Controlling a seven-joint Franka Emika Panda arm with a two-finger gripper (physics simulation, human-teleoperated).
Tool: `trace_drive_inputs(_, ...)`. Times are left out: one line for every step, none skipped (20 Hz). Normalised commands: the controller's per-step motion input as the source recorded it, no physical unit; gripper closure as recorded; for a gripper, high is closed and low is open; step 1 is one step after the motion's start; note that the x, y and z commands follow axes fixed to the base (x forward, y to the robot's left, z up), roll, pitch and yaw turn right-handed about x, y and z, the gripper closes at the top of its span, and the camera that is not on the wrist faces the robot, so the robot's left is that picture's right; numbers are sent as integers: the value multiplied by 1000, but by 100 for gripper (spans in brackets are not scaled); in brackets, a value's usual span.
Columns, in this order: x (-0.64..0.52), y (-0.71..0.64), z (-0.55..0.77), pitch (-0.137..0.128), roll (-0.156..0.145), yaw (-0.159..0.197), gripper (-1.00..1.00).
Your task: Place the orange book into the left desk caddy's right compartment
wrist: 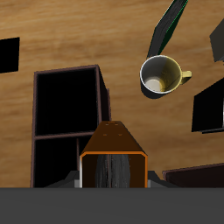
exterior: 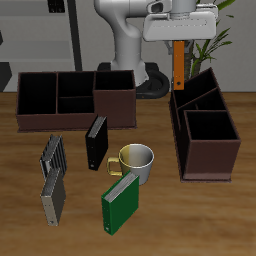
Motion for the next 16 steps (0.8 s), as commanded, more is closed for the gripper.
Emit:
trace_drive_inputs(-107, -119, -51, 0, 0, 0, 100)
trace_drive_inputs(762, 934, 229, -8, -69, 133, 100)
trace_drive_inputs(350, 255, 137, -13, -119, 37, 100)
trace_drive_inputs(209, 249, 114, 0, -35, 12, 100)
trace_drive_inputs(379, 574, 193, -2, 51, 102, 100)
trace_drive_inputs(266, 319, 190, 3, -40, -20, 100)
trace_drive_inputs(169, 271, 160, -39, 2, 24, 100)
trace_drive_inputs(255, 196, 143, 2, -77, -19, 100)
trace_drive_inputs(313, 330, 169, 7, 69, -13, 100)
trace_drive_inputs(316, 117, 115, 34, -38, -7, 100)
trace_drive_inputs(335, 186, 110, 32, 3, -81, 100)
trace_drive_inputs(350, 202, 72, 19, 41, 18, 100)
trace_drive_inputs(378, 5, 75, 42, -85, -47, 100)
trace_drive_inputs(341, 130, 85, 38, 15, -70, 100)
trace_drive_inputs(529, 160, 111, -25, -75, 24, 100)
trace_drive_inputs(164, 99, 22, 1, -10, -18, 100)
